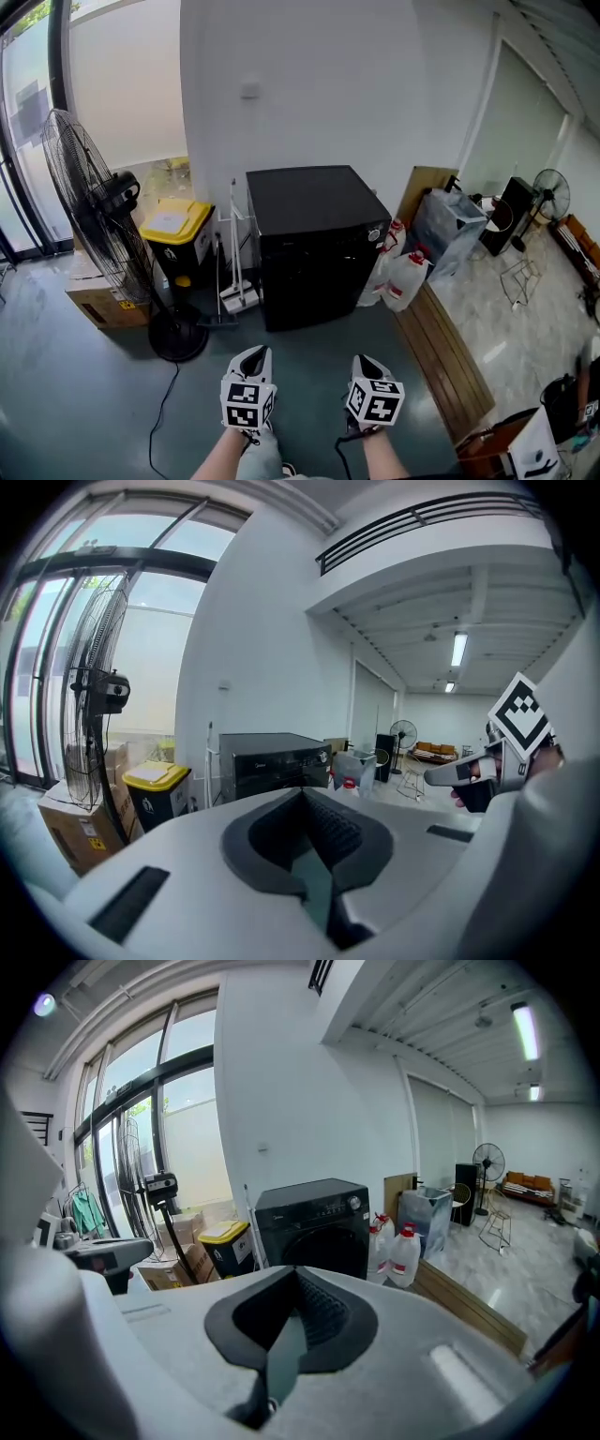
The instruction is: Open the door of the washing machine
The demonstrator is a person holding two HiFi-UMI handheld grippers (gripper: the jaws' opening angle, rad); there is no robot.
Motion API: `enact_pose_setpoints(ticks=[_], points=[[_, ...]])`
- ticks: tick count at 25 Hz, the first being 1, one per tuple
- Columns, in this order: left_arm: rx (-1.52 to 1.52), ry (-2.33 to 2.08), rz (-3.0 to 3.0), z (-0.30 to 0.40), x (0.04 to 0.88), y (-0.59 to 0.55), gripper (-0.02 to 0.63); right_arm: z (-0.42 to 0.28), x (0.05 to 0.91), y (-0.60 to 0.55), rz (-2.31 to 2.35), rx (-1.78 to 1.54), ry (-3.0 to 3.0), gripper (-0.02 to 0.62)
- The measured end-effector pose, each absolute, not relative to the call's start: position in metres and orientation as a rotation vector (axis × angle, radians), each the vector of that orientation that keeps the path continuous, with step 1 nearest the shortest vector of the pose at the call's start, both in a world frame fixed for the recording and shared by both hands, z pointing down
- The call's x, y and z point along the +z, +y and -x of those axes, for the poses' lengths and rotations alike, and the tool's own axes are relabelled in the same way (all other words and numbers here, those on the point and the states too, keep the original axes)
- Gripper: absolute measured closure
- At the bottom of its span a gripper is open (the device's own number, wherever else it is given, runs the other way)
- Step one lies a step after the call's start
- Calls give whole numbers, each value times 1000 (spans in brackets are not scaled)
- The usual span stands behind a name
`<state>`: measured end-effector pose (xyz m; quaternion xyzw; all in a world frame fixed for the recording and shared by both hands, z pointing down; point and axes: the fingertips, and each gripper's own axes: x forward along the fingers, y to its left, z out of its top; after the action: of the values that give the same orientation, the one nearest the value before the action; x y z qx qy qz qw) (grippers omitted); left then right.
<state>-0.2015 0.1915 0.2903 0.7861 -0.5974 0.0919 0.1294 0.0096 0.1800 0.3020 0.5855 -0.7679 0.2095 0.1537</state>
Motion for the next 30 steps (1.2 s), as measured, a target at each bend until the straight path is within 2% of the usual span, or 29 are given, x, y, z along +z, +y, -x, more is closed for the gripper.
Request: enact_pose_setpoints(ticks=[7,21,30], points=[[312,-1679,-2337,200,295,131,603,-12,309,130,-1725,620,-2154,591],[310,-1636,-2398,232,272,-22,603,25,285,-11,-1769,610,-2156,591],[320,-1574,-2399,242,288,-97,603,37,283,-82,-1818,606,-2134,591]])
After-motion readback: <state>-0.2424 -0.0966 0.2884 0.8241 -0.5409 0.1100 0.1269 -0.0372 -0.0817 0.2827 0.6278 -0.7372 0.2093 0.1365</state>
